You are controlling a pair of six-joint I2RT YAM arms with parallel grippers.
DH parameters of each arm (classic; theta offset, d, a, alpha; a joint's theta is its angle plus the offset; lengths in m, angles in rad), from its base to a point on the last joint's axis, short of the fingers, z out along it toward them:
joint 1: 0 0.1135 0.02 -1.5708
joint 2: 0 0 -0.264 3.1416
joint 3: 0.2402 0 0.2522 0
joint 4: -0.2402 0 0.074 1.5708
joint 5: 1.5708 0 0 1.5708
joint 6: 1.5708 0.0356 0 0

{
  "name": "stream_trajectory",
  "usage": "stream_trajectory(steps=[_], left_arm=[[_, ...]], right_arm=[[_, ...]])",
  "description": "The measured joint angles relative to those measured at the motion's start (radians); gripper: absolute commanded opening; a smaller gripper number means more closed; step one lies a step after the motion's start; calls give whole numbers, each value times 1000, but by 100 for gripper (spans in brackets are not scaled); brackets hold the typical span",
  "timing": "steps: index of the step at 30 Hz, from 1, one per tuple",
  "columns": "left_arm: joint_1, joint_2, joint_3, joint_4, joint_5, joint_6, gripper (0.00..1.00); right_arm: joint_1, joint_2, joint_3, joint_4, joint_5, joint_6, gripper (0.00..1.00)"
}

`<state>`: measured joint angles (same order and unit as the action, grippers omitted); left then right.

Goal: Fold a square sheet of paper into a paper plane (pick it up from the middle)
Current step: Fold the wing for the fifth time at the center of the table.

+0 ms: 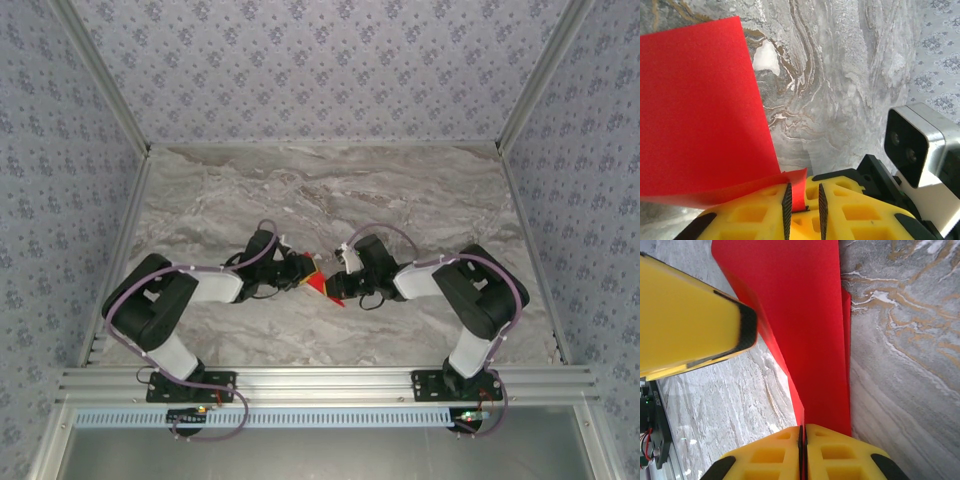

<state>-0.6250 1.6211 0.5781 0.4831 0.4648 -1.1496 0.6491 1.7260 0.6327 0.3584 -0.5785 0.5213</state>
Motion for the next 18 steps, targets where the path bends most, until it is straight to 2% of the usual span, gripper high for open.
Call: stream_trajectory(steps=[18], left_arm=[[-51, -8, -71, 69, -12, 1, 23]], right_arm=[[-25, 27, 0, 38, -60, 48, 9]])
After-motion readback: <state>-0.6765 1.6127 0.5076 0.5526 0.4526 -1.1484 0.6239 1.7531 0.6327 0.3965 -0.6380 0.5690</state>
